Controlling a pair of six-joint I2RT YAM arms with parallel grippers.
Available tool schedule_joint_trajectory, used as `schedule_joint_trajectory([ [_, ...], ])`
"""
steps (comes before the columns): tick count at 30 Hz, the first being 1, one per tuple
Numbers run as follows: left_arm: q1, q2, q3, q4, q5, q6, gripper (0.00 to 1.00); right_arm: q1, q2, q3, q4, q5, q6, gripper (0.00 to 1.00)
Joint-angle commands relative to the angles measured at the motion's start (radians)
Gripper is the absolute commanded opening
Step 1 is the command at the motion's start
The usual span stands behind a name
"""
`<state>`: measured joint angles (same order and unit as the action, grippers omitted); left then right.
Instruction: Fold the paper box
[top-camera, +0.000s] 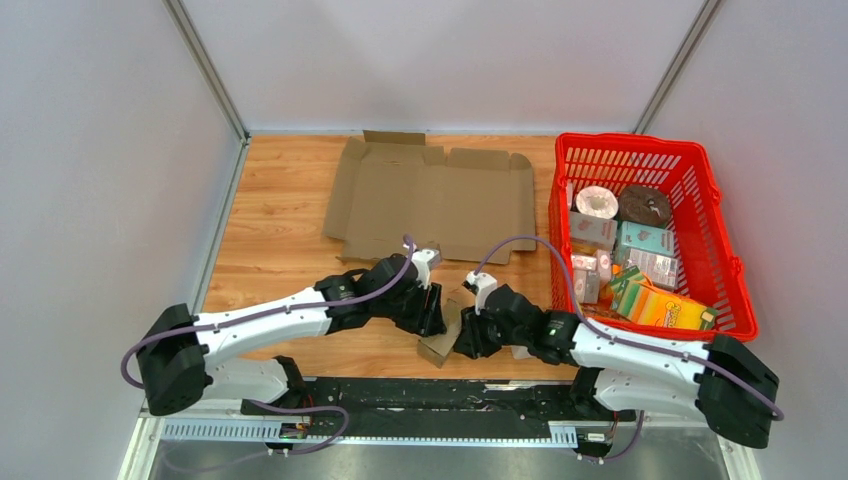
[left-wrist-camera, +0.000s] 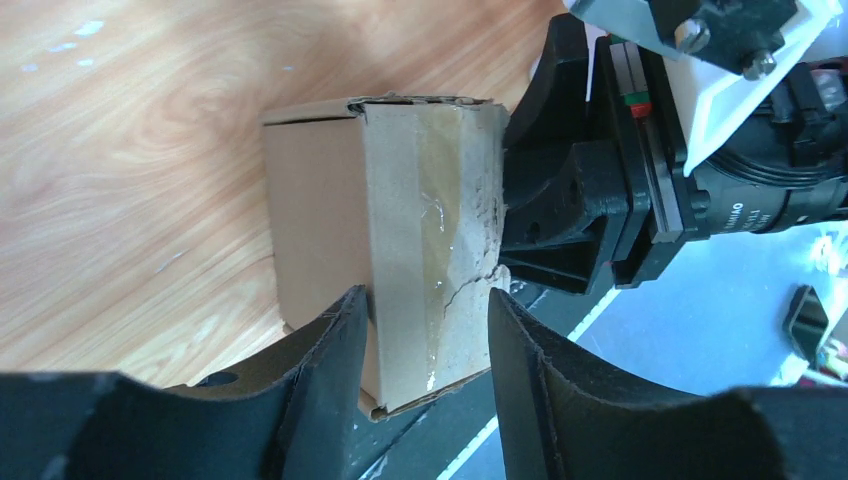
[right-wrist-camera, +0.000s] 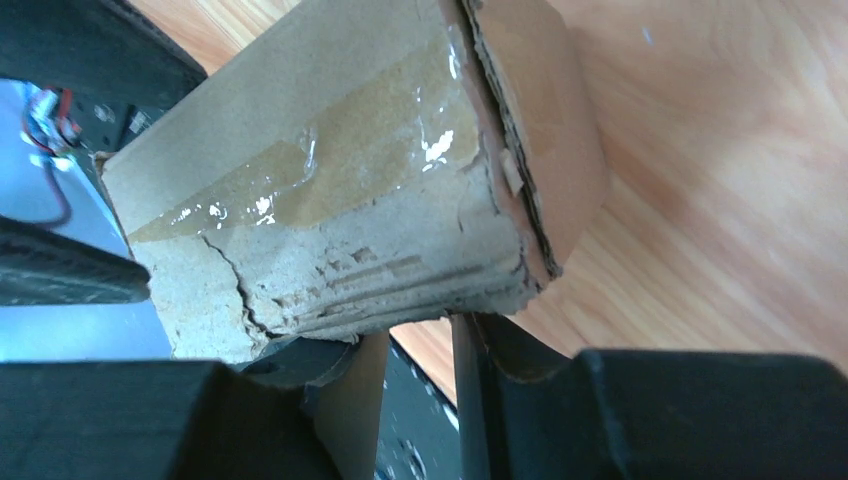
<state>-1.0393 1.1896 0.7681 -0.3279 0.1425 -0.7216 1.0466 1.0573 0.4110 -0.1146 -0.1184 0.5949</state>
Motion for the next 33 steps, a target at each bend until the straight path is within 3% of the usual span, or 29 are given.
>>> schedule_joint_trajectory([
  [1, -0.002, -0.129, 0.03, -0.095, -0.072, -0.029, 0.55, 0.007, 0.079, 0.063, 0.438, -0.015, 0.029, 0.33],
  [6, 0.01, -0.183, 0.002, -0.105, -0.113, -0.033, 0.59, -0.019, 0.151, 0.112, 0.482, -0.085, 0.011, 0.39],
  [8, 0.024, -0.157, 0.0, -0.079, -0.077, -0.026, 0.59, -0.054, 0.179, 0.089, 0.513, -0.128, 0.04, 0.48],
  [10, 0.024, -0.098, 0.01, -0.063, -0.072, -0.019, 0.59, -0.079, 0.205, 0.121, 0.363, -0.144, 0.017, 0.55],
  [11, 0.024, -0.05, 0.017, -0.048, -0.043, -0.004, 0.58, -0.077, 0.214, 0.162, 0.233, -0.038, -0.006, 0.56],
  [12, 0.024, -0.027, 0.022, -0.03, -0.026, -0.006, 0.58, -0.076, 0.225, 0.219, -0.006, 0.003, -0.023, 0.6],
  [15, 0.021, 0.053, 0.036, 0.073, 0.051, -0.016, 0.56, -0.073, 0.218, 0.256, -0.309, 0.117, -0.056, 0.64],
  [19, 0.012, 0.119, 0.077, 0.142, 0.083, -0.021, 0.55, -0.069, 0.04, 0.249, -0.532, 0.22, -0.044, 0.67],
  [25, -0.005, 0.107, 0.1, 0.123, 0.066, -0.03, 0.54, -0.069, -0.135, 0.293, -0.577, 0.158, -0.011, 0.7],
  [33, 0.028, -0.057, 0.031, 0.056, -0.053, -0.044, 0.6, -0.079, -0.092, 0.371, -0.553, 0.069, 0.04, 0.67],
])
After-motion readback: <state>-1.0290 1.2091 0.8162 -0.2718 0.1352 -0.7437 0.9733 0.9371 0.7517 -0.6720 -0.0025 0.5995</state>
